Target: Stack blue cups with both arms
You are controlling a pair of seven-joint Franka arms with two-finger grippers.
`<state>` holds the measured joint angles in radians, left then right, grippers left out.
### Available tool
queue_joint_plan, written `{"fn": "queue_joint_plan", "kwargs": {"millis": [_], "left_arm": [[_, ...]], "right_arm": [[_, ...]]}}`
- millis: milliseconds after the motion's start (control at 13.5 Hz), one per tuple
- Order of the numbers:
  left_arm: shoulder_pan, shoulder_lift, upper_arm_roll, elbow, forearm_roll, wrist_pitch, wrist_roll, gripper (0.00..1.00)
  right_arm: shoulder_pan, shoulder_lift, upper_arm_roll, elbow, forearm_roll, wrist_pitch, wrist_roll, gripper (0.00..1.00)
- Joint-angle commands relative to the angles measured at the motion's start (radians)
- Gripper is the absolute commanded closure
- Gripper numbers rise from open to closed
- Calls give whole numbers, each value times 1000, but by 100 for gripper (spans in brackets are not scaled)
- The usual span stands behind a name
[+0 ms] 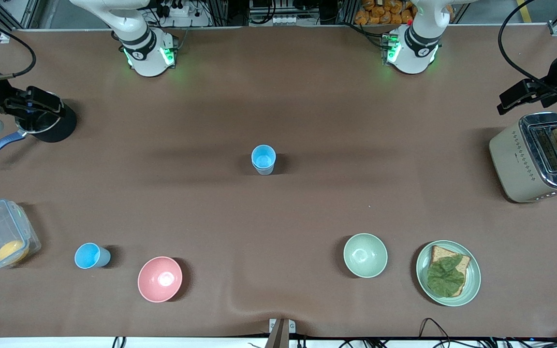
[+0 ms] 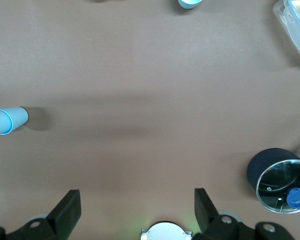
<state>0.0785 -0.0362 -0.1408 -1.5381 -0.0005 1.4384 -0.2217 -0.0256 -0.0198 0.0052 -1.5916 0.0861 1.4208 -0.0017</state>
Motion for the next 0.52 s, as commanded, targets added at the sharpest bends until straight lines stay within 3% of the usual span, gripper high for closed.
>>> {"fn": "queue_joint_plan", "kwargs": {"millis": [0, 443], "left_arm": [[12, 2, 0, 13, -13, 1, 32, 0], [7, 2, -5, 39, -7, 1, 30, 0]], "right_arm": [[9, 0, -2, -2, 9, 1, 9, 0], [30, 15, -2, -16, 14, 4, 11, 0]]}}
